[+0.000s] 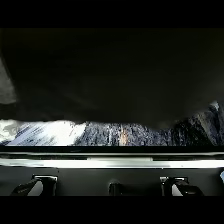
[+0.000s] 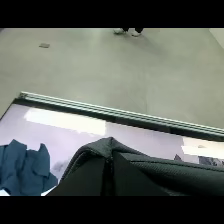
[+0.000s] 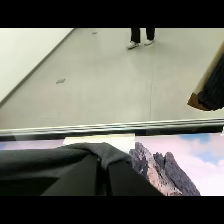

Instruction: Fold the clothes and pants, and hang the long-sleeved shirts on hangers.

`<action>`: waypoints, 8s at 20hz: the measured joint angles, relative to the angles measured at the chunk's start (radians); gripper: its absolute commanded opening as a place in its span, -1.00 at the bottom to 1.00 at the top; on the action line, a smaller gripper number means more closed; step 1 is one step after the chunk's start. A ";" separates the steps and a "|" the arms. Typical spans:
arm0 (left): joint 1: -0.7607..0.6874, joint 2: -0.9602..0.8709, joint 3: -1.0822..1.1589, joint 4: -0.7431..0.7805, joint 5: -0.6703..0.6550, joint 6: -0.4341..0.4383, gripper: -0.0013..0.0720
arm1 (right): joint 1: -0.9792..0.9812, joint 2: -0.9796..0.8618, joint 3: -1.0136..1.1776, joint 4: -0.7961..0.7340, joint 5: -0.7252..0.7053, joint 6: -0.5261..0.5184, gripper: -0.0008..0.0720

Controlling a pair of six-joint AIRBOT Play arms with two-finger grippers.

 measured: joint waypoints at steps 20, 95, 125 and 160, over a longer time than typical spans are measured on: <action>-0.172 -1.027 -0.098 -0.105 0.273 0.154 -0.92 | 0.001 -1.030 -0.023 -0.017 0.056 -0.022 -0.90; 0.127 -0.305 -1.621 -0.708 0.084 0.565 -0.92 | -0.312 -0.607 -1.044 0.127 -0.084 -0.246 0.28; 0.122 0.165 -1.401 -0.384 -0.241 0.174 -0.92 | -0.311 -0.151 -1.213 0.264 -0.167 -0.074 -0.90; -0.118 -0.951 -0.532 -0.504 0.140 0.180 0.09 | -0.183 -0.710 -0.959 0.532 0.417 -0.166 0.34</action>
